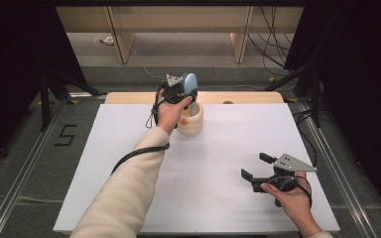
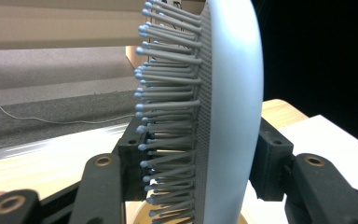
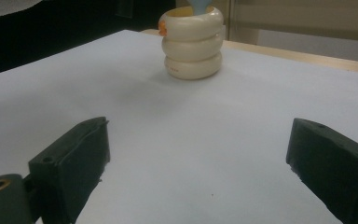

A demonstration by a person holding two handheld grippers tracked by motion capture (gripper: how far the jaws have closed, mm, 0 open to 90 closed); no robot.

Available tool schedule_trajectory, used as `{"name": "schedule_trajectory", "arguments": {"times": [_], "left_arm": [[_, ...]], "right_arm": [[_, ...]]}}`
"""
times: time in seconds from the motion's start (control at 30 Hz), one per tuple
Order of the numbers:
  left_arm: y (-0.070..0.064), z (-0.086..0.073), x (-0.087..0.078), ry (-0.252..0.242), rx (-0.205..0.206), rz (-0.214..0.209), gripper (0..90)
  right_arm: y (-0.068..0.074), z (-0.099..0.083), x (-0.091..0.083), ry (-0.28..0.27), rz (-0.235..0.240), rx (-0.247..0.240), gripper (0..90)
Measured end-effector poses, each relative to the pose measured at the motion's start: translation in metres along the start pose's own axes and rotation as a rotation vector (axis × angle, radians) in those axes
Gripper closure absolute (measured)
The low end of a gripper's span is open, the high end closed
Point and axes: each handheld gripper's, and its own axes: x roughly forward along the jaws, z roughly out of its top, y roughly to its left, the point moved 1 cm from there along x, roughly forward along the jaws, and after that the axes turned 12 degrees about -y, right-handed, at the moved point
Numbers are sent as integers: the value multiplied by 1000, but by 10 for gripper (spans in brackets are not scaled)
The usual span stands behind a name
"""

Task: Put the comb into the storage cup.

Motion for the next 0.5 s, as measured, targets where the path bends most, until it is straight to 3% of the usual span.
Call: {"name": "schedule_trajectory", "arguments": {"times": [0.23,0.5], "left_arm": [[2,0,-1,1,-8,3,482],[9,1,-4,4,-46,24,468]], "right_arm": [[0,0,0,2,0,-1,70],[0,-1,1,7,-1,-2,70]]}}
